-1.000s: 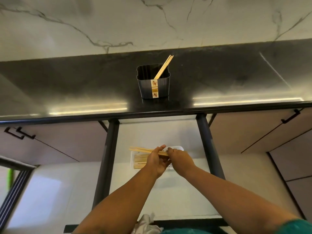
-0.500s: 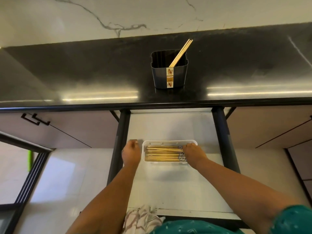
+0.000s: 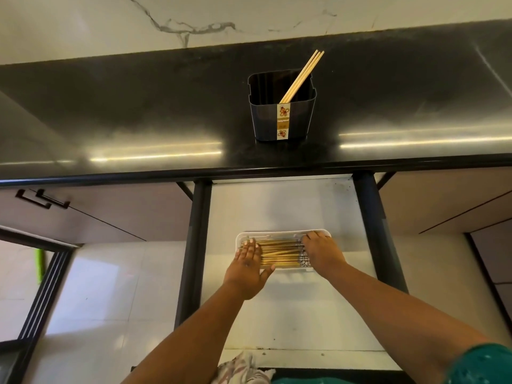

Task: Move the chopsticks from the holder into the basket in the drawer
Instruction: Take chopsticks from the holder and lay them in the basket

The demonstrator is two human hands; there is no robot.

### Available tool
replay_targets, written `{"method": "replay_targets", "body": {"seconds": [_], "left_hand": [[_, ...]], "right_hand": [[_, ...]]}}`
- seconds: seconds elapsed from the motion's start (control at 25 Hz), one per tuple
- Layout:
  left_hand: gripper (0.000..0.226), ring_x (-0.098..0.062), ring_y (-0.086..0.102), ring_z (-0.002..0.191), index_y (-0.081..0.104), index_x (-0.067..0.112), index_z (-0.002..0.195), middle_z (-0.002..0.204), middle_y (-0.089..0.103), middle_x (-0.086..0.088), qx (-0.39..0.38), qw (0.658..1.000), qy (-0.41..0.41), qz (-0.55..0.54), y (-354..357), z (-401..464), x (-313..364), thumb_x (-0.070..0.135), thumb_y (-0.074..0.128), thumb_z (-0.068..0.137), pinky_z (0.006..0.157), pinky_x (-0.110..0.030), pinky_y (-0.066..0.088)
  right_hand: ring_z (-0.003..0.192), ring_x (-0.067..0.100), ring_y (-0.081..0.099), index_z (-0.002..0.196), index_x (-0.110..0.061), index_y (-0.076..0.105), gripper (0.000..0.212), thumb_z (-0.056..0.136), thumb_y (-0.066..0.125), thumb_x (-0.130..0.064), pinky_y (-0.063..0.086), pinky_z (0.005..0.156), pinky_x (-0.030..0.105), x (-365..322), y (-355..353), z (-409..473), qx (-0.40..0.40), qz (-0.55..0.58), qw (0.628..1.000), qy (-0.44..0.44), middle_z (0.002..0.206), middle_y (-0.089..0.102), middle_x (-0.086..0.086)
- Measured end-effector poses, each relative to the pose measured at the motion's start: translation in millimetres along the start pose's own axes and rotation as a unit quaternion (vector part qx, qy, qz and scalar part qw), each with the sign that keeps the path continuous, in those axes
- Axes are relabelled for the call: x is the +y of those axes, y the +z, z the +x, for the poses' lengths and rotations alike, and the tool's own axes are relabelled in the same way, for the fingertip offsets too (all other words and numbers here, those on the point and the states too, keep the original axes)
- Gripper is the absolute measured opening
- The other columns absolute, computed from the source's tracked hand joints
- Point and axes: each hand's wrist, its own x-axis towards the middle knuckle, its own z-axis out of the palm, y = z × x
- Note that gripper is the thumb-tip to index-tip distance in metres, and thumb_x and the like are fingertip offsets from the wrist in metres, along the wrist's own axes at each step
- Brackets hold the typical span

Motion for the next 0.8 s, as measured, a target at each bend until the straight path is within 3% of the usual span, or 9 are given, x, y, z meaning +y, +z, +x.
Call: {"method": "replay_targets", "body": {"seconds": [0.08,0.28,0.44,0.56,0.6,0.68,0.72,0.8], "left_hand": [[0.08,-0.022,-0.01,0.147,-0.005,0.014,0.152,0.16,-0.012,-0.005,-0.011,1.0,-0.001,0.005,0,6,1,0.065,0.012,0.093,0.113,-0.033,-0.008],[0.077,-0.024,-0.007,0.147,-0.001,0.014,0.152,0.161,-0.006,-0.007,-0.04,0.999,0.008,0.004,-4,20,2,0.063,0.013,0.094,0.115,-0.037,-0.007],[0.074,-0.024,0.003,0.148,0.01,0.015,0.152,0.161,0.006,-0.006,-0.052,0.998,0.021,0.012,-9,22,1,0.062,0.016,0.095,0.117,-0.037,0.001],[0.067,-0.027,0.023,0.144,0.025,0.019,0.149,0.158,0.023,-0.005,-0.001,1.0,0.013,-0.013,-6,14,2,0.059,0.022,0.096,0.114,-0.039,0.023],[0.064,-0.026,0.028,0.142,0.029,0.02,0.148,0.156,0.029,-0.005,0.013,1.0,0.012,-0.016,-4,12,3,0.058,0.023,0.097,0.112,-0.039,0.028],[0.066,-0.025,0.023,0.144,0.029,0.019,0.148,0.156,0.028,-0.004,0.017,1.0,0.019,0.005,1,9,2,0.059,0.02,0.097,0.116,-0.039,0.019],[0.068,-0.025,0.02,0.145,0.027,0.017,0.149,0.157,0.025,-0.005,0.004,1.0,0.022,0.015,2,9,1,0.059,0.019,0.097,0.117,-0.039,0.014],[0.069,-0.026,0.021,0.144,0.023,0.016,0.15,0.158,0.023,-0.006,-0.038,0.999,0.018,-0.013,0,10,-1,0.059,0.02,0.096,0.116,-0.041,0.019]], "right_hand": [[0.126,0.021,0.047,0.135,-0.02,0.049,0.037,0.099,0.044,-0.026,0.037,0.108,0.033,2,5,-6,-0.003,0.038,0.999,-0.005,0.138,0.052,0.001],[0.146,0.024,0.024,0.151,-0.017,0.029,0.064,0.099,0.028,-0.054,0.011,0.122,0.041,-9,16,-17,-0.085,0.088,0.992,0.024,0.159,0.028,0.005],[0.129,0.027,0.044,0.134,-0.015,0.051,0.055,0.098,0.032,-0.052,0.028,0.115,0.04,-11,12,-20,-0.027,0.054,0.998,0.025,0.138,0.05,0.008],[0.118,0.026,0.051,0.122,-0.013,0.059,0.047,0.099,0.035,-0.046,0.041,0.103,0.037,-10,8,-20,0.001,0.051,0.998,0.036,0.128,0.057,0.008],[0.117,0.025,0.052,0.122,-0.013,0.059,0.046,0.099,0.035,-0.045,0.043,0.1,0.036,-10,7,-20,0.009,0.064,0.997,0.043,0.128,0.058,0.008],[0.125,0.026,0.049,0.132,-0.013,0.052,0.048,0.1,0.036,-0.044,0.04,0.105,0.036,-9,6,-20,-0.005,0.096,0.994,0.046,0.136,0.055,0.008],[0.131,0.027,0.044,0.14,-0.013,0.046,0.052,0.1,0.037,-0.044,0.036,0.109,0.038,-8,5,-21,-0.032,0.105,0.993,0.04,0.142,0.05,0.008],[0.137,0.028,0.039,0.147,-0.015,0.036,0.055,0.1,0.036,-0.044,0.032,0.113,0.04,-11,0,-22,-0.084,0.11,0.99,0.036,0.148,0.043,0.008]]}}
